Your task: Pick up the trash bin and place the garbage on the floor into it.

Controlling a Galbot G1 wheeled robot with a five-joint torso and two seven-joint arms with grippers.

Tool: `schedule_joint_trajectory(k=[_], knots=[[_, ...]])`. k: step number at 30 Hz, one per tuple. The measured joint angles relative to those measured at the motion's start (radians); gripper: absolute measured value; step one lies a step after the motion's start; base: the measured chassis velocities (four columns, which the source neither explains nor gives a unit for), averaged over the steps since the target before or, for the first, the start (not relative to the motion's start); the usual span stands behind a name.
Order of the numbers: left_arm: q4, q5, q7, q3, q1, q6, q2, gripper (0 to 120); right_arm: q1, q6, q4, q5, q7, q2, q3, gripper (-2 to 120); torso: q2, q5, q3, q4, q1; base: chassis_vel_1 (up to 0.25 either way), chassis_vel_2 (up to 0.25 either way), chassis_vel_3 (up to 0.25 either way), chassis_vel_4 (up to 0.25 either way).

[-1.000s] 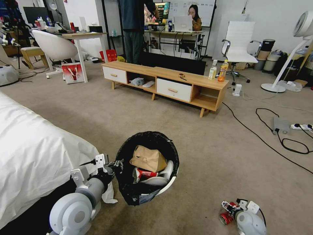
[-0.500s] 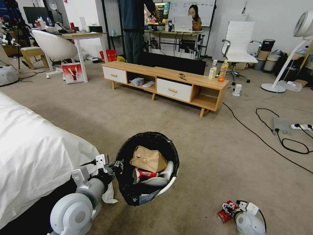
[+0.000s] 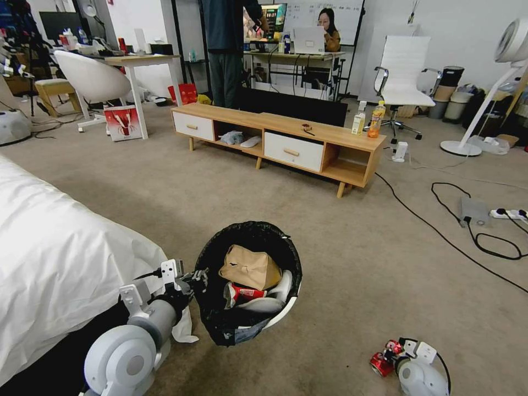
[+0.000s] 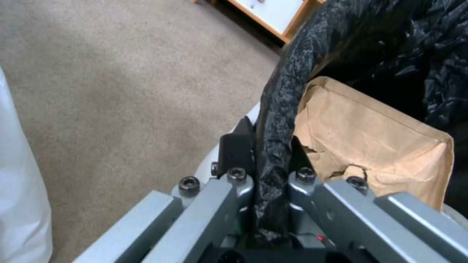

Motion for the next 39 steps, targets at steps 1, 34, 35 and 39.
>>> schedule_joint_trajectory(k=[1, 34, 35, 39], knots=[[0.000, 0.000, 0.000, 0.000, 0.000, 0.000, -0.001, 2, -0.001, 0.002, 0.001, -0.005, -0.002, -0.001, 0.000, 20, 0.000, 0.0000, 0.000, 0.0000, 0.000, 0.000, 0.000, 0.000, 0.000], [0.003, 0.000, -0.014, 0.038, 0.033, 0.016, 0.004, 2, -0.082, 0.329, 0.757, -0.346, -0.215, -0.183, -0.031, 14, 0.000, 0.0002, 0.000, -0.0002, 0.000, 0.000, 0.000, 0.000, 0.000], [0.003, 0.001, -0.014, 0.044, 0.036, 0.017, 0.006, 2, -0.082, 0.393, 0.780, -0.357, -0.279, -0.197, -0.044, 14, 0.000, 0.0002, 0.000, -0.0001, 0.000, 0.000, 0.000, 0.000, 0.000], [0.007, 0.004, -0.014, 0.068, 0.045, 0.024, 0.018, 2, -0.088, 0.526, 0.837, -0.352, -0.435, -0.267, -0.086, 14, 0.000, 0.0002, 0.000, -0.0004, 0.000, 0.000, 0.000, 0.000, 0.000]])
